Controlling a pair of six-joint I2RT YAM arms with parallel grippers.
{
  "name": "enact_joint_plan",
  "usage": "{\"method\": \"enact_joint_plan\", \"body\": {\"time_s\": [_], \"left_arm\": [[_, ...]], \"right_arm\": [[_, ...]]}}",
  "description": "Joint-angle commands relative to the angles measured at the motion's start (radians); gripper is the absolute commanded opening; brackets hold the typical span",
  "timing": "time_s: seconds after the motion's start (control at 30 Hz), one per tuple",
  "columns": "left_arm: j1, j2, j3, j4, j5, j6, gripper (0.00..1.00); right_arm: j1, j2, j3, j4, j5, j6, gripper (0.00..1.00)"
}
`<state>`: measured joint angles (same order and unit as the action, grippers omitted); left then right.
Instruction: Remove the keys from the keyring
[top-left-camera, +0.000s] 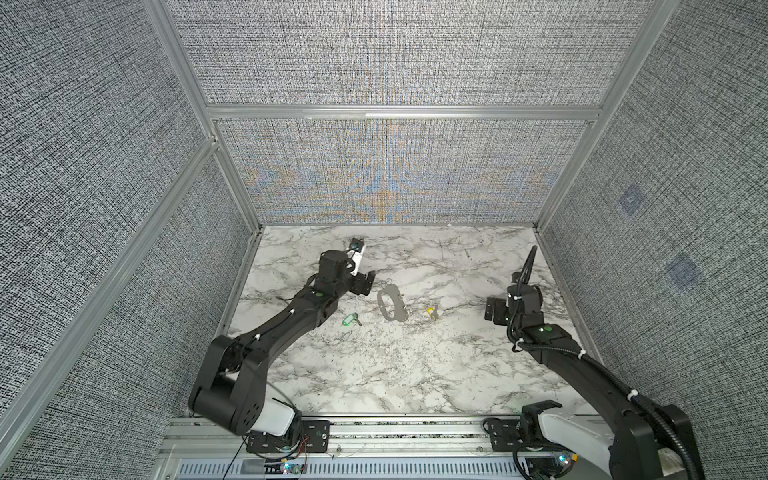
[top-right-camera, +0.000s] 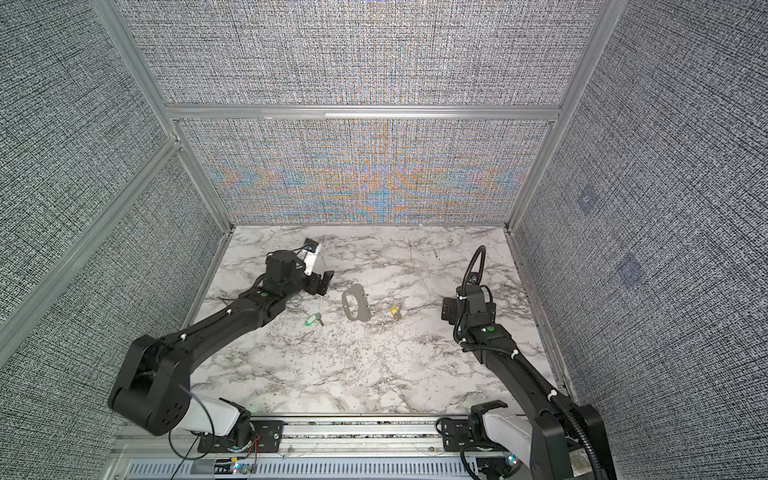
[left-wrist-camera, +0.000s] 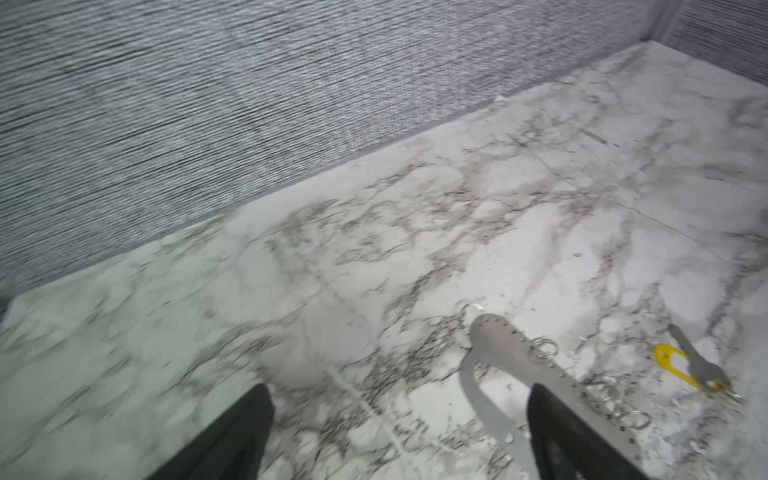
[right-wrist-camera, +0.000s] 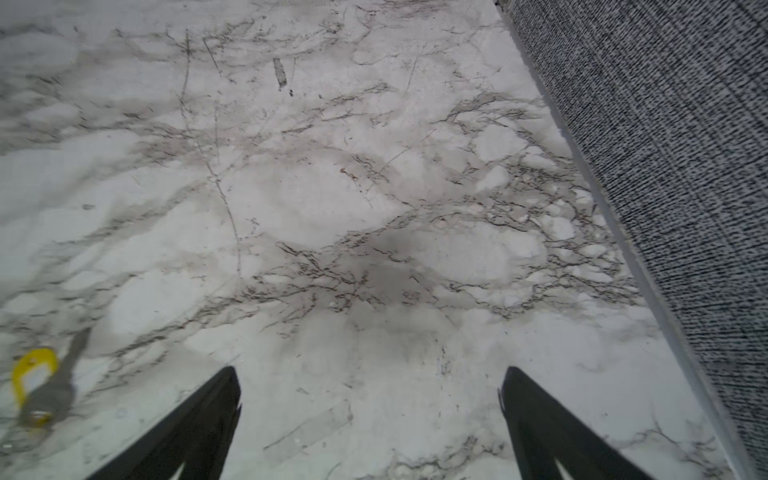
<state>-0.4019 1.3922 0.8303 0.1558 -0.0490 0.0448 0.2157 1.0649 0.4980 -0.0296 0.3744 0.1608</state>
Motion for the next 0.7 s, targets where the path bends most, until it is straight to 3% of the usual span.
{"method": "enact_joint_plan", "body": {"time_s": [0.0, 0.17, 0.3, 0.57, 0.67], "left_arm": [[0.08, -0.106, -0.116, 0.087, -0.132, -0.073, 0.99], [0.249, -0.253, -0.363, 0.314, -0.149, -0.094, 0.99], [0.357, -0.261, -0.496, 0.454, -0.128, -0.127, 1.0], [0.419, -0.141, -0.704, 0.967, -0.033, -0.085, 0.99], [0.425, -0.038, -0.716, 1.096, -0.003, -0.094, 1.0]], "right_arm": [[-0.011, -0.011, -0.104, 0.411, 0.07, -0.119, 0.99], [-0.059, 0.163, -0.241, 0.825, 0.038, -0.16, 0.99], [-0.08, 0.304, -0.265, 1.077, -0.001, -0.215, 0.99], [-0.192, 0.498, -0.333, 1.37, -0.251, -0.186, 0.99], [-0.193, 0.47, -0.264, 1.196, -0.281, -0.199, 0.99]]}}
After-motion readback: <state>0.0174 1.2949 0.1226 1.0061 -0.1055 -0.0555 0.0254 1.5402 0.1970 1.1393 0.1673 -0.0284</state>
